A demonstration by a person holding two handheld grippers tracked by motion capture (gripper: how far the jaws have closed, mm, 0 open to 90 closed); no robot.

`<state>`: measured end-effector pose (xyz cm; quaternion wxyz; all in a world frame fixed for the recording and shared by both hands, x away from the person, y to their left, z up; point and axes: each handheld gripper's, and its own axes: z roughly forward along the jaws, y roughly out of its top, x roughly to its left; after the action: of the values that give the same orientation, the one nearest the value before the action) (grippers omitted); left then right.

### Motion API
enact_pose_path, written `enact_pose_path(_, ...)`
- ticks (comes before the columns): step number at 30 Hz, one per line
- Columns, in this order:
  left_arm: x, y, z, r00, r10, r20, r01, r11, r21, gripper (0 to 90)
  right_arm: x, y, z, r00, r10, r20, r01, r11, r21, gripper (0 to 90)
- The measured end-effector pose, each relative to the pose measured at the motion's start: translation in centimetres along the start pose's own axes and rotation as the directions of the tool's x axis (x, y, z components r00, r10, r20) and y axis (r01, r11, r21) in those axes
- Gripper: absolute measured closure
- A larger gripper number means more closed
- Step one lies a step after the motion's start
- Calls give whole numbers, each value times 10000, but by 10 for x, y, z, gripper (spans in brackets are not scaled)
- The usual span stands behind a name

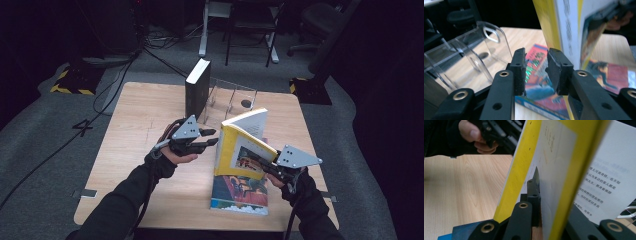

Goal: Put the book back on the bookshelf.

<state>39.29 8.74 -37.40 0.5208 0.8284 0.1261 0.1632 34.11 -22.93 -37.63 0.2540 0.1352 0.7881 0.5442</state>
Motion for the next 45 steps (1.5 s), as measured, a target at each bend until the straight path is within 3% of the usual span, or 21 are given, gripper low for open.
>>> enact_pose_path(4,-9,-12,-2,9999,-125,68,124,9998,139,642,3,-1,-2,10000,9,-30,-9,10000,-69,863)
enact_pose_path(10,-26,-27,1,9997,198,156,-208,9973,704,603,6,-2,-3,10000,2,12,-1,9999,-112,863)
enact_pose_path(18,-43,-45,18,9966,-243,786,159,9943,1053,498,11,-2,-6,10000,-50,-43,50,9999,-154,860)
enact_pose_path(23,-50,-46,34,9953,-638,726,566,9936,975,403,14,-3,-8,9999,-97,-91,95,9998,-150,853)
enact_pose_path(28,-54,-41,51,9927,-861,842,826,9956,448,417,13,-7,-15,9999,-162,43,162,9998,-112,809)
enact_pose_path(34,-52,-32,56,9933,-839,796,848,9964,-71,541,7,-15,-33,9998,65,199,-62,9998,-171,772)
enact_pose_path(38,-53,-30,57,9940,-677,859,699,9973,-231,623,3,-21,-43,9958,35,919,-34,10000,-14,698)
enact_pose_path(42,-53,-29,54,9932,-413,1091,441,9988,-233,719,-6,-30,-53,9834,628,1700,-634,9980,-18,580)
enact_pose_path(45,-56,-29,54,9932,-336,1115,359,9992,-193,735,-11,-36,-48,9764,1006,1910,-1052,9944,141,488)
